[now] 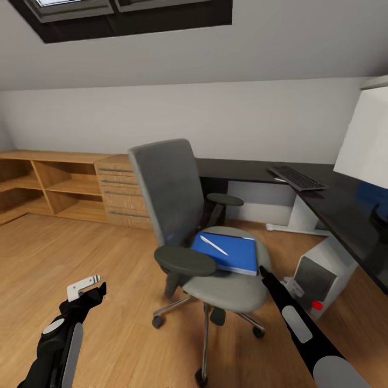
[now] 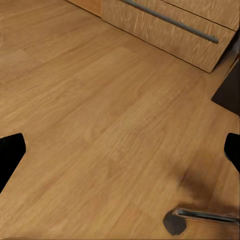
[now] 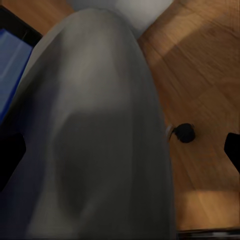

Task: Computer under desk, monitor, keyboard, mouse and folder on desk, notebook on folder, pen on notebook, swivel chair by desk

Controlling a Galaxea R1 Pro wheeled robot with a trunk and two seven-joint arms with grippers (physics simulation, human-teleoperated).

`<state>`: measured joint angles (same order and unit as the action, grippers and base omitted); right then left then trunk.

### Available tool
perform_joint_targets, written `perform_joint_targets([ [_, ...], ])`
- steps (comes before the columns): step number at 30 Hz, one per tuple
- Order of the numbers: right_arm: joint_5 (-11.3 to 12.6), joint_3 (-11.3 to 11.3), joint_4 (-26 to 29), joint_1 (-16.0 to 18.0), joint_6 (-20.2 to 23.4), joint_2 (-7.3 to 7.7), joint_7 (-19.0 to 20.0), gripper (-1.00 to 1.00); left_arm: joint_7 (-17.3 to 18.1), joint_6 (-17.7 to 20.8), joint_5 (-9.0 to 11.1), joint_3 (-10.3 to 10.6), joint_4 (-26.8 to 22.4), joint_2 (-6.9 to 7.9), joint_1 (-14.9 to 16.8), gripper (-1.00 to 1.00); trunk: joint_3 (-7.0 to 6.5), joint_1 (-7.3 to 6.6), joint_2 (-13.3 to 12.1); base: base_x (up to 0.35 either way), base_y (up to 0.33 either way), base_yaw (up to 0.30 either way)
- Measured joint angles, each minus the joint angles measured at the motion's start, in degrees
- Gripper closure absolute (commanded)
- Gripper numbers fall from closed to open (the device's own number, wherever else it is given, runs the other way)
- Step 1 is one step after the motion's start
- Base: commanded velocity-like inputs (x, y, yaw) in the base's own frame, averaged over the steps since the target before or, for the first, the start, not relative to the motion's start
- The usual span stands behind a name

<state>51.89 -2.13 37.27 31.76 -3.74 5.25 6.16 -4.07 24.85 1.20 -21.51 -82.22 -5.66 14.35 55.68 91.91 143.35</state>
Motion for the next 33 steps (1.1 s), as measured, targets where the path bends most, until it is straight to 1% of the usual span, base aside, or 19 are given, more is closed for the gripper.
perform_joint_targets([
  [5, 0.0, 0.1, 0.0, 0.0, 0.0, 0.01, 0.0, -1.0, 0.0, 0.0, 0.0, 0.0, 0.1, 0.01, 0.0, -1.0, 0.0, 0.0, 0.0, 0.0, 0.0, 0.215],
  [13, 0.1, -0.1, -0.2, -0.1, -0.1, 0.27, 0.0, -1.0, 0.0, 0.0, 0.0, 0.0, 0.3, 0.0, 0.0, -1.0, 0.01, 0.01, 0.0, 0.0, 0.0, 0.022],
  [16, 0.5, -0.3, -0.4, -0.1, 0.4, 1.85, 0.0, -1.0, 0.0, 0.0, 0.0, 0.0, 0.2, -0.01, 0.0, -1.0, 0.01, 0.01, 0.0, 0.0, 0.0, 0.0],
  [18, 0.6, -0.3, -0.4, -0.1, 0.7, 2.59, 0.0, -1.0, 0.0, 0.0, 0.0, 0.0, 0.2, -0.01, 0.0, -1.0, 0.01, 0.01, 0.0, 0.0, 0.0, 0.0],
  [19, 0.8, -0.4, -0.4, -0.1, 1.4, 3.27, 0.0, -1.0, 0.0, 0.0, 0.0, 0.0, 0.2, 0.01, 0.0, -1.0, 0.01, 0.01, 0.0, 0.0, 0.0, 0.0],
  [20, 1.7, -1.4, -0.3, -0.1, 4.8, 4.89, 0.1, -1.0, 0.0, 0.0, 0.0, 0.0, 0.2, 0.02, 0.0, -1.0, 0.0, 0.01, 0.0, 0.0, 0.0, 0.0],
  [21, 2.2, -2.0, -0.1, -0.1, 6.5, 5.53, 0.1, -1.0, 0.0, 0.0, 0.0, 0.0, 0.1, 0.0, 0.0, -1.0, 0.0, 0.01, 0.0, 0.0, 0.0, 0.0],
  [23, 2.5, -2.6, 0.2, -0.1, 8.0, 6.09, 0.1, -1.0, 0.0, 0.0, 0.1, 0.0, 0.1, 0.01, 0.0, -1.0, 0.0, 0.01, 0.0, 0.0, 0.0, 0.0],
  [24, 2.8, -3.6, 1.5, 0.0, 10.1, 6.86, 0.1, -1.0, 0.0, 0.0, 0.1, 0.0, 0.1, 0.0, 0.0, -1.0, 0.0, 0.01, 0.0, 0.0, 0.0, 0.0],
  [28, 3.1, -4.3, 5.4, -0.1, 11.6, 7.46, 0.3, -1.0, 0.1, 0.0, 0.1, 0.0, 0.0, 0.0, 0.0, -1.0, 0.0, 0.0, 0.0, 0.035, 0.0, 0.0],
  [33, 3.1, -4.4, 5.7, -0.1, 11.6, 7.46, 0.3, -1.0, 0.1, 0.0, 0.1, 0.0, 0.0, 0.01, 0.0, -1.0, 0.0, -0.02, 0.0, 0.216, 0.0, 0.0],
])
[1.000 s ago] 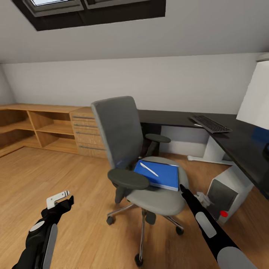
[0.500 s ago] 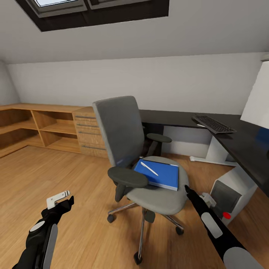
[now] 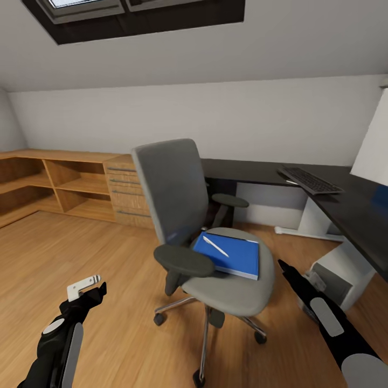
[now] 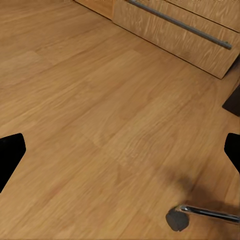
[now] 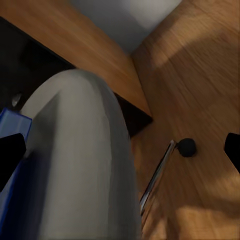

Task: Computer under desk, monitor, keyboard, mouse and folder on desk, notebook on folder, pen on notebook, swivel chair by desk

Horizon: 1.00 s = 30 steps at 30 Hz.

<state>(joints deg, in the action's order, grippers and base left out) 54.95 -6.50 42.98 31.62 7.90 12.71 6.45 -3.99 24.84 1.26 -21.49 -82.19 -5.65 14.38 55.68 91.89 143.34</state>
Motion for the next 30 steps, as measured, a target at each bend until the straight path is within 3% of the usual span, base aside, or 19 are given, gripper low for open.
perform_joint_targets([
  [7, 0.1, 0.0, 0.0, 0.0, 0.0, -0.03, -0.1, -1.0, 0.1, 0.0, 0.0, 0.0, 0.0, 0.02, 0.0, -1.0, 0.0, 0.0, 0.0, 0.277, 0.0, 0.0],
  [13, 0.2, 0.0, -0.1, 0.0, 0.0, -0.2, -0.1, -1.0, 0.1, 0.1, 0.0, 0.0, 0.0, 0.06, 0.0, -1.0, 0.0, 0.02, 0.0, 0.071, 0.0, 0.031],
  [30, 0.2, -0.1, -0.2, 0.0, 0.1, -0.37, -0.2, -1.0, 0.1, 0.1, 0.0, -0.1, -0.1, 0.1, 0.0, -1.0, 0.0, 0.03, 0.0, 0.005, 0.0, 0.236],
])
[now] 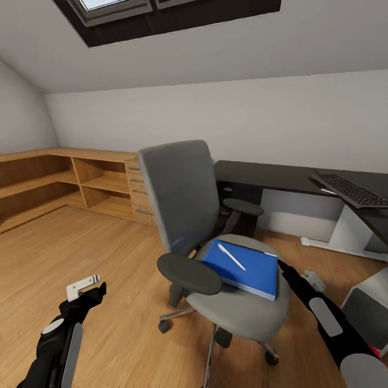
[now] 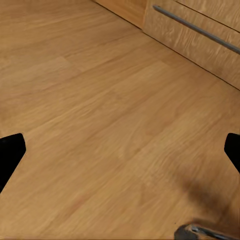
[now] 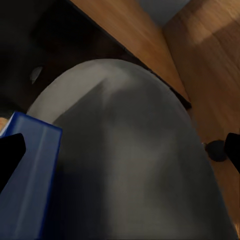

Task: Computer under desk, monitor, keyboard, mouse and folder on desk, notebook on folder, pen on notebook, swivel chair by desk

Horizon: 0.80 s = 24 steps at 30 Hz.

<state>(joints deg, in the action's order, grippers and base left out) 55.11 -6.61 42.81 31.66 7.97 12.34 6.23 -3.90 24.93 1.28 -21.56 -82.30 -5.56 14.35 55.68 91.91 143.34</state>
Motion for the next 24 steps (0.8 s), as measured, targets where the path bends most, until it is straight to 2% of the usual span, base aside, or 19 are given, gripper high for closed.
perform_joint_targets([
  [10, 0.0, 0.0, 0.0, 0.0, 0.0, -0.07, 0.0, -1.0, 0.0, 0.0, -0.2, 0.3, 0.1, -0.09, 0.0, -1.0, 0.11, 0.0, 0.0, 0.0, 0.0, 0.263],
  [18, -0.1, 0.0, 0.1, 0.0, 0.0, -0.06, 0.0, -1.0, 0.0, 0.3, -0.3, 1.3, 0.2, -0.16, 0.0, -1.0, 0.28, 0.0, 0.0, 0.0, 0.0, 0.263],
  [20, -0.1, 0.0, 0.1, 0.0, -0.2, -0.04, 0.0, -1.0, 0.0, 0.4, -0.4, 2.2, 0.3, -0.19, 0.0, -1.0, 0.32, 0.0, 0.0, 0.0, 0.0, 0.263],
  [24, -0.1, 0.0, 0.1, 0.0, 0.0, 0.4, 0.0, -1.0, 0.0, 0.4, -0.4, 2.4, 0.5, -0.2, 0.0, -1.0, 0.4, 0.0, 0.0, 0.0, 0.0, 0.262],
])
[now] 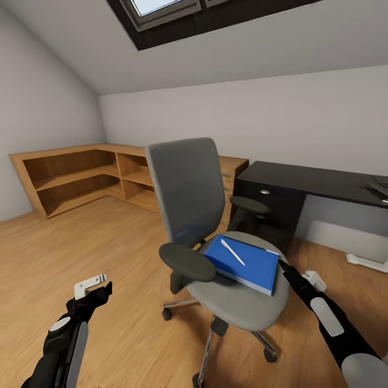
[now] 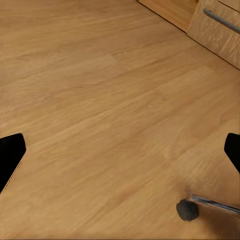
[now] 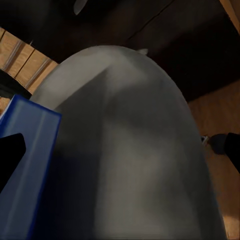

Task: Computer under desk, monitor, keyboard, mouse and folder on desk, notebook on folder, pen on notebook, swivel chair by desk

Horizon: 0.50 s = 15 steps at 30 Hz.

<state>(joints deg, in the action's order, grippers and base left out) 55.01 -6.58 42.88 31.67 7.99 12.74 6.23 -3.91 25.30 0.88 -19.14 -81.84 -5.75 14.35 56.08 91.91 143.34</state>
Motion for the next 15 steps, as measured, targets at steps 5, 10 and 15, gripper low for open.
perform_joint_targets([
  [5, 0.3, 0.2, 0.0, -0.1, 0.0, -0.51, 0.1, -1.0, 0.0, 0.4, 0.0, 1.4, 0.1, 0.01, 0.0, -1.0, 0.07, 0.01, 0.0, 0.0, 0.0, 0.091],
  [10, 0.2, 0.2, 0.0, -0.1, -0.1, -0.51, 0.1, -1.0, 0.1, 0.4, 0.0, 1.8, 1.1, -0.01, 0.0, -1.0, 0.08, 0.02, 0.0, -0.096, 0.0, 0.008],
  [15, 0.2, 0.2, 0.0, -0.1, -0.2, -0.51, 0.1, -1.0, 0.1, 0.4, 0.0, 3.2, 1.6, 0.06, 0.0, -1.0, 0.08, 0.03, 0.0, -0.249, 0.0, 0.001],
])
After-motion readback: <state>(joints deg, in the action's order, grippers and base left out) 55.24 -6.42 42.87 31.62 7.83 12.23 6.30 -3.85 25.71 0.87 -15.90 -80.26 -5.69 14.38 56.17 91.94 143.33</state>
